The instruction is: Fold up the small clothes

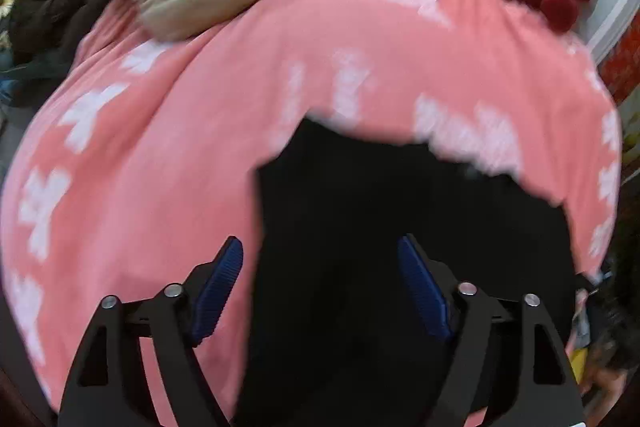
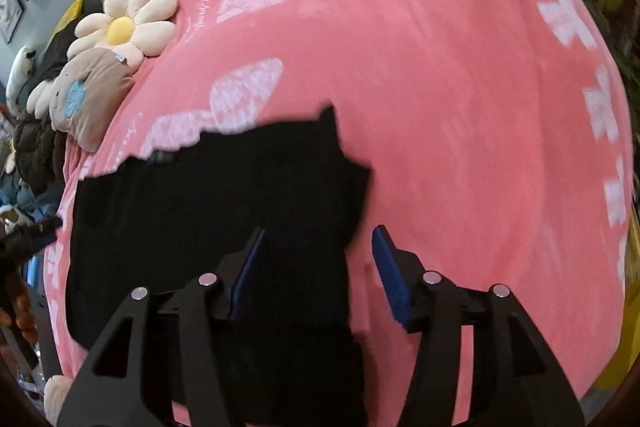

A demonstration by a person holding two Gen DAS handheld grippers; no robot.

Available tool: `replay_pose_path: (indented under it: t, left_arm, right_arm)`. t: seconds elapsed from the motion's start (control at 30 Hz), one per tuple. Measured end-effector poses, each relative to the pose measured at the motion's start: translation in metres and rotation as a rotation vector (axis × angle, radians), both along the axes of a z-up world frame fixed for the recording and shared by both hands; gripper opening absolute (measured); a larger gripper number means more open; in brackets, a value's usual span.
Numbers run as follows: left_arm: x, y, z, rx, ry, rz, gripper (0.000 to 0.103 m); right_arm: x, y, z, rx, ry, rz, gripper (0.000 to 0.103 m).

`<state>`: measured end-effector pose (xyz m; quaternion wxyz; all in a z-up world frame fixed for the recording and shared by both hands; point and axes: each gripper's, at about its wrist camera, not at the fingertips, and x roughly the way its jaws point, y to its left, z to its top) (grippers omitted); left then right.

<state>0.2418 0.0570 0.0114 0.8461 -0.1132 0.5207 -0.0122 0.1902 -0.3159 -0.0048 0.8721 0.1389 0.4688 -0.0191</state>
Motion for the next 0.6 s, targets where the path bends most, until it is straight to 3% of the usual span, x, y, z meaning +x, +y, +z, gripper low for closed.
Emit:
replay_pose_path:
  t: [0.17,0.2,0.23,0.27,0.3,0.33,0.37,0.47,0.53,0.6]
  left_arm:
    - [-0.057,0.030,-0.044,-0.139,0.125,0.096,0.077]
    - [-0.064,0.032,-0.055,-0.181,0.157,0.113,0.075]
    - [-0.070,0.030,-0.059,-0.190,0.154,0.117,0.074]
    - [-0.073,0.027,-0.057,-0.165,0.122,0.104,0.068]
    - [-0.073,0.020,-0.053,-0.142,0.125,0.066,0.045]
    - [-0.072,0.018,-0.049,-0.169,0.136,0.040,0.013]
    - [-0.072,0.018,-0.042,-0.233,0.161,0.023,0.005]
    - [-0.081,0.022,-0.028,-0.242,0.161,0.008,0.005]
    - [-0.085,0.027,-0.037,-0.234,0.201,0.015,0.005]
    - [-0.088,0.034,-0.050,-0.256,0.233,0.045,0.006]
  right_arm:
    - [-0.040,0.001,-0.032,0.078,0.090,-0.017,0.066]
    - [-0.042,0.003,-0.039,0.098,0.103,-0.011,0.062]
    - [-0.043,0.004,-0.046,0.129,0.119,0.004,0.036]
    - [-0.043,0.006,-0.047,0.152,0.131,0.007,0.028]
    - [-0.043,0.007,-0.042,0.154,0.131,0.009,0.008]
    - [-0.043,0.009,-0.033,0.152,0.126,0.018,0.007]
    - [-0.046,0.011,-0.018,0.131,0.097,0.024,0.007]
    - [-0.058,0.009,-0.004,0.108,0.084,0.037,0.007]
    - [-0.060,0.005,-0.024,0.052,0.136,0.034,0.007]
    - [-0.061,-0.004,-0.046,0.097,0.187,0.027,0.007]
